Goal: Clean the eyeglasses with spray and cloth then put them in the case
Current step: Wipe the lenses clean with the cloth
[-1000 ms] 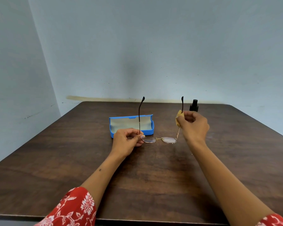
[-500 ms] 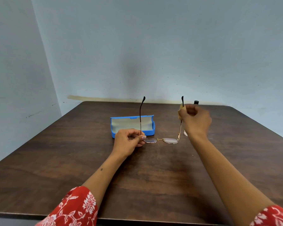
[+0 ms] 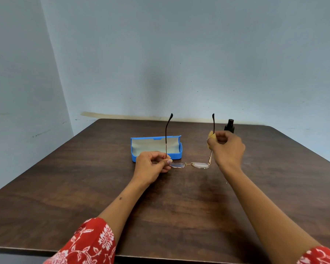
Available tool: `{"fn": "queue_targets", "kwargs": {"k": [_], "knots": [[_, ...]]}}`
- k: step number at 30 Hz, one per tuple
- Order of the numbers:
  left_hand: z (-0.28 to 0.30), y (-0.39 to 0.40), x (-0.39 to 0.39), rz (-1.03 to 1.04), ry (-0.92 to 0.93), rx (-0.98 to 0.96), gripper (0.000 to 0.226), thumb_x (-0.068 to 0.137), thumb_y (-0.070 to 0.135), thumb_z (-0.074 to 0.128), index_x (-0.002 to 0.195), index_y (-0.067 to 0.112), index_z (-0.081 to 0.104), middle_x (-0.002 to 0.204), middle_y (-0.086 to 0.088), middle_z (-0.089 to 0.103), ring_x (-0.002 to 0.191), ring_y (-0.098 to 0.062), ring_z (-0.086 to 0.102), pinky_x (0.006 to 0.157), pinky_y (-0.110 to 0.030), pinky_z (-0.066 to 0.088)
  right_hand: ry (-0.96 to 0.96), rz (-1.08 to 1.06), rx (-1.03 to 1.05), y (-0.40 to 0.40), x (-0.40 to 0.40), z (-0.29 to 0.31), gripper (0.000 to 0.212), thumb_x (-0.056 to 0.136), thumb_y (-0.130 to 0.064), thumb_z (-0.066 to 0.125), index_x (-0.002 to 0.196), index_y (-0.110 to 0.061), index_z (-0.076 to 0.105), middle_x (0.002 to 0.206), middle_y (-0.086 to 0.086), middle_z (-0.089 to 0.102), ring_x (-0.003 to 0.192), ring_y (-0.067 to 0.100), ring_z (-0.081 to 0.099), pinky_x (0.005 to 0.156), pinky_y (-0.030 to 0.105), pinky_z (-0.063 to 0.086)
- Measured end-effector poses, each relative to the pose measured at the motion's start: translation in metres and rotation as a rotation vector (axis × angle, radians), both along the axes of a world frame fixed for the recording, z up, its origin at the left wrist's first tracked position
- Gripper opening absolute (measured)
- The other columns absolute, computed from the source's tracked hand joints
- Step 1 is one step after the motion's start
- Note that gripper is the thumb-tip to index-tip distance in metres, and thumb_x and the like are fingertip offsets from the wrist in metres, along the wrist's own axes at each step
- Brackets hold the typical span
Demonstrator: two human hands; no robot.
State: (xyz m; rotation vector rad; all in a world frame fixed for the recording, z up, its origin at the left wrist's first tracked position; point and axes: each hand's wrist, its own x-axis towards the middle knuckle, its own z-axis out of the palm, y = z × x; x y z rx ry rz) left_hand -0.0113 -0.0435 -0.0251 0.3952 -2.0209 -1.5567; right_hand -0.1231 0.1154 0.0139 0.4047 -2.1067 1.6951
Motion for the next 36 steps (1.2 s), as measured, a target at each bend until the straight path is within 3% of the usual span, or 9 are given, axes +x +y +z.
{"fn": "queue_targets", "kwargs": {"k": [6,13,17,20,22,27,31,36], "knots": [[0.000,0.000,0.000,-0.006,-0.009,-0.023,0.011,0.079,0.004,0.070,0.089,0.007,0.070,0.073,-0.005,0.070,0.065,-0.011,0.069,0.065,-0.023,0.058,0.098,-0.033,-0.105,-0.001,-0.001,0.027,0.008,0.080,-0.018,0.064,0.086,-0.014,0.068,0.071,-0.002,0.068,0.072,0.016,0.066,0.074,0.027,0.051],[-0.001,0.000,0.000,0.003,-0.003,-0.015,0.011,0.078,0.005,0.071,0.089,0.006,0.070,0.072,-0.005,0.071,0.065,-0.011,0.069,0.064,-0.023,0.058,0.235,0.013,-0.166,-0.004,0.009,0.044,0.008,0.082,-0.019,0.065,0.088,-0.015,0.069,0.079,-0.002,0.070,0.070,0.008,0.062,0.065,0.008,0.042],[0.000,0.000,-0.001,0.008,0.002,-0.012,0.009,0.078,0.004,0.071,0.086,0.007,0.070,0.072,-0.006,0.070,0.064,-0.011,0.069,0.063,-0.022,0.058,0.276,0.055,-0.304,-0.004,0.017,0.050,0.013,0.085,-0.021,0.067,0.094,-0.013,0.070,0.085,0.000,0.070,0.078,0.014,0.065,0.066,0.013,0.046],[-0.001,0.001,-0.001,0.013,0.014,-0.010,0.008,0.078,0.003,0.071,0.085,0.007,0.070,0.071,-0.007,0.070,0.063,-0.012,0.069,0.062,-0.022,0.058,0.441,0.032,-0.290,-0.006,0.036,0.055,0.015,0.085,-0.014,0.067,0.100,-0.012,0.069,0.091,-0.007,0.068,0.082,-0.002,0.061,0.068,0.007,0.041],[-0.001,0.001,0.000,0.011,0.014,-0.008,0.009,0.078,0.003,0.071,0.082,0.011,0.069,0.071,-0.007,0.070,0.063,-0.012,0.069,0.062,-0.022,0.058,0.504,0.075,-0.248,-0.013,0.048,0.051,0.018,0.085,-0.012,0.068,0.103,-0.010,0.069,0.095,-0.005,0.068,0.084,-0.001,0.061,0.075,0.009,0.045],[-0.001,0.001,0.000,0.005,0.025,0.021,0.009,0.077,0.003,0.072,0.081,0.011,0.069,0.072,-0.010,0.071,0.066,-0.017,0.070,0.065,-0.027,0.059,0.180,0.310,-0.126,-0.037,0.058,0.017,0.017,0.083,-0.017,0.071,0.100,-0.015,0.071,0.083,-0.006,0.071,0.073,0.006,0.065,0.069,0.018,0.052],[-0.001,0.001,0.000,0.003,0.046,0.042,0.010,0.078,0.001,0.070,0.087,0.003,0.070,0.069,-0.009,0.070,0.062,-0.014,0.069,0.065,-0.026,0.059,-0.017,0.430,-0.068,-0.048,0.054,-0.005,0.013,0.079,-0.011,0.075,0.089,-0.020,0.072,0.076,-0.010,0.071,0.073,0.006,0.068,0.074,0.025,0.056],[0.000,0.001,0.004,-0.003,0.071,-0.071,0.024,0.083,-0.002,0.063,0.078,0.019,0.072,0.069,-0.001,0.071,0.065,-0.011,0.068,0.067,-0.024,0.057,-0.023,0.463,0.072,-0.054,0.052,-0.015,0.010,0.079,-0.011,0.074,0.089,-0.013,0.074,0.075,-0.005,0.070,0.075,0.008,0.068,0.061,0.011,0.051]]}}
